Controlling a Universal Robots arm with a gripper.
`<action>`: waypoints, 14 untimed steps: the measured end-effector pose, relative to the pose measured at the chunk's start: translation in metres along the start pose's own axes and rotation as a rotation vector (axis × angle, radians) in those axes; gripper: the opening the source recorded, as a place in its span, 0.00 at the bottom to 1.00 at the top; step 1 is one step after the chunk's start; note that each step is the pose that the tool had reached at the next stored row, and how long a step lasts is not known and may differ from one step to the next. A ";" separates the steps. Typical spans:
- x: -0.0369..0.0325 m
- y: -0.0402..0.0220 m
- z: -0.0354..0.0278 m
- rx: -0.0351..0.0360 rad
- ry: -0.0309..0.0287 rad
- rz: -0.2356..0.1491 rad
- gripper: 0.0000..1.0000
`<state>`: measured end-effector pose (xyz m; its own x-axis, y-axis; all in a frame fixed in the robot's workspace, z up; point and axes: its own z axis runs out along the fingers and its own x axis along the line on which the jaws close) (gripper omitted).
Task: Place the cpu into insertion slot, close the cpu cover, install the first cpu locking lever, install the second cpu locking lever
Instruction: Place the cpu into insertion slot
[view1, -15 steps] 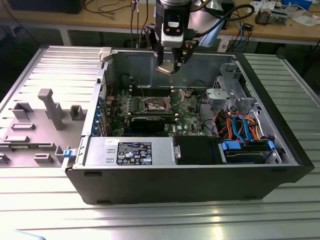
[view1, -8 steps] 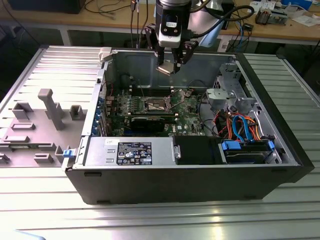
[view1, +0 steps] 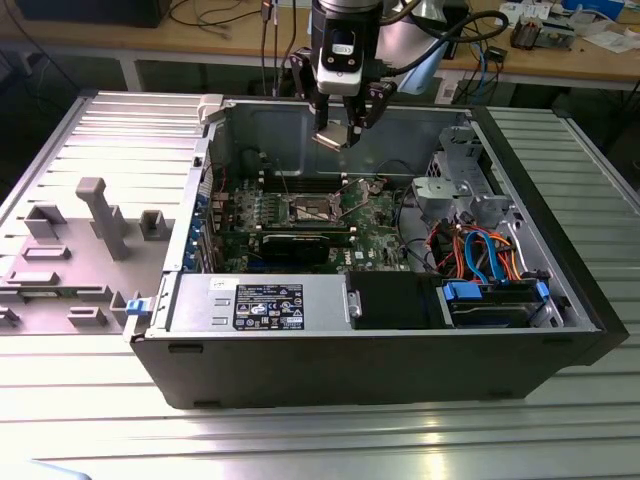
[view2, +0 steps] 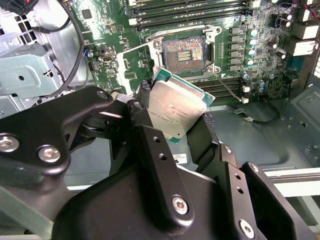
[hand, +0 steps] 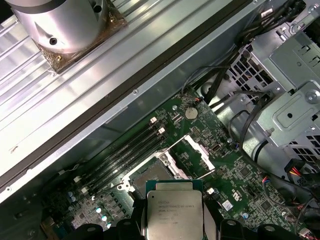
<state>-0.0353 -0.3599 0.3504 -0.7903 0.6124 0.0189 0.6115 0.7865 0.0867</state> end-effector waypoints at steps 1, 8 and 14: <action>-0.0001 -0.0003 0.0001 -0.0001 0.0000 0.000 0.55; -0.0006 -0.0009 0.0011 -0.0006 -0.0039 0.043 0.55; -0.0006 -0.0012 0.0020 -0.0015 -0.0078 0.090 0.55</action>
<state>-0.0354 -0.3610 0.3483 -0.7320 0.6810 0.0188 0.6798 0.7283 0.0864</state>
